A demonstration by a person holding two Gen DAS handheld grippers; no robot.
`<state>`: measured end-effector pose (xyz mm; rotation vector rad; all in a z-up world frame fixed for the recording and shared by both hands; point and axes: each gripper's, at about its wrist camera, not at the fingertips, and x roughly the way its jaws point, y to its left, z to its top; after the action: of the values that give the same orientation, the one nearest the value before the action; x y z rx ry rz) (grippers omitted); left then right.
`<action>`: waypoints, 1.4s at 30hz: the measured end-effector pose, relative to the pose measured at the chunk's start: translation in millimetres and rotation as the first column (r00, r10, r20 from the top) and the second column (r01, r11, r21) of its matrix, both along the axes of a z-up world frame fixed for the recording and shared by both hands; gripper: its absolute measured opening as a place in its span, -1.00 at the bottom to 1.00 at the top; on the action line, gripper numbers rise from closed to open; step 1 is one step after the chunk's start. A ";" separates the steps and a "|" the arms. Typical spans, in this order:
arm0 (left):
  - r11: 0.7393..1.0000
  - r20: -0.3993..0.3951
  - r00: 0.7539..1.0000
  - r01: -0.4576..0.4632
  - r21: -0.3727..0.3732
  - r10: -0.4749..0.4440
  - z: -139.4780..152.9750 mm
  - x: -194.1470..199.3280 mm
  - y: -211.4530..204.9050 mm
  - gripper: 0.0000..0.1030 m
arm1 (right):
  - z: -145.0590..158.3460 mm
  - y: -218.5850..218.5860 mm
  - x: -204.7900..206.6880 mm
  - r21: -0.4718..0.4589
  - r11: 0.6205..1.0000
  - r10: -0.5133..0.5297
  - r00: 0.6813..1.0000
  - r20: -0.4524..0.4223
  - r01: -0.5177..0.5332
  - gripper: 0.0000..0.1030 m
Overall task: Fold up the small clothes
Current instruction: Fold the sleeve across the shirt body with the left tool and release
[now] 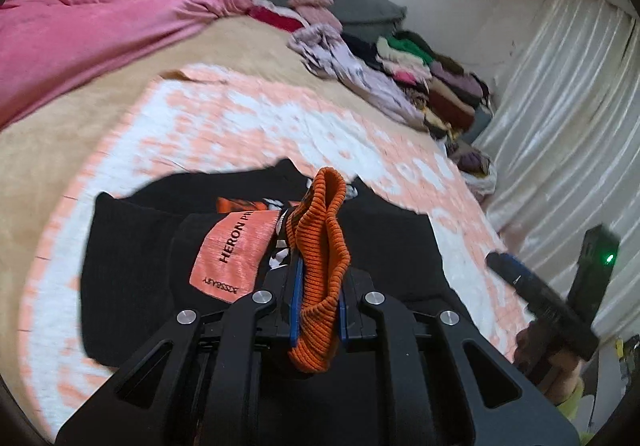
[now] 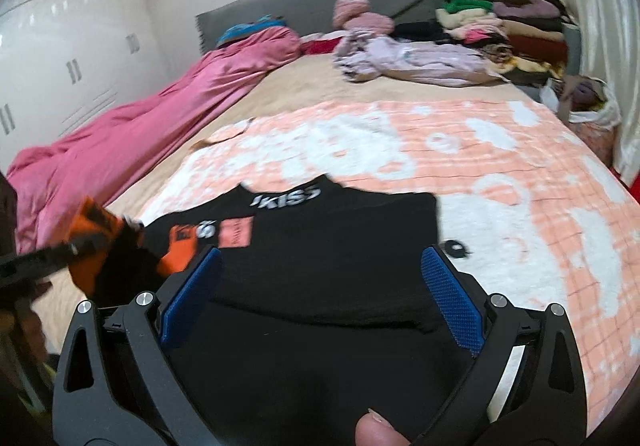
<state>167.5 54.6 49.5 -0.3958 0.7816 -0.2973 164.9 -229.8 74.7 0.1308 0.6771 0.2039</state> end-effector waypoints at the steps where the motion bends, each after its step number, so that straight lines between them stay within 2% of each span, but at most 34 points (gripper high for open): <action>1: 1.000 -0.009 1.000 0.014 0.004 -0.014 -5.0 3.9 -8.8 -0.76 | 0.5 -6.7 1.7 0.005 1.000 -0.017 1.000 0.003 0.017 0.82; 7: 0.995 -0.064 0.994 0.096 0.041 -0.093 -37.8 19.4 -46.2 -0.76 | -2.9 -22.7 6.6 0.014 0.999 -0.051 0.999 -0.006 0.051 0.82; 13: 0.987 -0.090 0.985 0.153 0.055 -0.148 -59.0 28.2 -64.6 -0.75 | -9.8 -21.7 10.3 0.001 0.999 -0.046 0.999 -0.021 0.046 0.82; 15: 0.983 -0.101 0.981 0.174 0.055 -0.168 -63.8 29.7 -69.5 -0.73 | -13.2 -19.1 11.9 -0.002 0.999 -0.042 0.999 -0.031 0.042 0.82; 20: 0.975 -0.117 0.970 0.221 0.037 -0.215 -73.1 29.1 -77.6 -0.52 | -22.7 -13.0 15.3 0.000 1.000 -0.029 0.998 -0.058 0.029 0.82; 25: 0.971 -0.106 0.965 0.241 0.007 -0.238 -67.9 24.2 -72.9 -0.45 | -30.7 -6.8 17.8 0.011 1.000 -0.005 0.996 -0.086 0.006 0.82; 31: 0.986 -0.050 0.986 0.163 0.032 -0.162 -48.9 19.2 -44.5 -0.36 | -42.5 12.2 17.9 0.022 0.998 0.059 0.990 -0.129 -0.057 0.82; 33: 0.991 -0.031 0.993 0.112 0.071 -0.110 -42.8 19.7 -30.9 -0.25 | -46.9 21.1 17.5 0.028 0.996 0.092 0.985 -0.143 -0.089 0.82; 34: 0.992 -0.025 0.995 0.093 0.084 -0.092 -40.1 19.1 -26.2 -0.13 | -50.2 27.3 17.2 0.034 0.993 0.113 0.981 -0.155 -0.109 0.82; 36: 0.992 -0.011 0.999 0.044 0.122 -0.043 -35.6 19.8 -13.9 -0.07 | -58.5 40.6 16.3 0.051 0.987 0.158 0.970 -0.184 -0.151 0.82; 39: 0.992 -0.013 1.000 -0.008 0.123 0.010 -31.3 22.5 6.4 0.02 | -72.1 55.9 15.1 0.062 0.984 0.179 0.960 -0.218 -0.169 0.64; 42: 0.977 0.021 0.996 -0.092 0.194 0.089 -24.0 21.8 25.0 0.15 | -85.8 68.3 15.1 0.081 0.980 0.196 0.948 -0.250 -0.181 0.39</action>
<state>189.2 79.6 25.5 -0.2442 0.7712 -0.1361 179.9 -161.4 -11.1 0.1487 0.9440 0.3951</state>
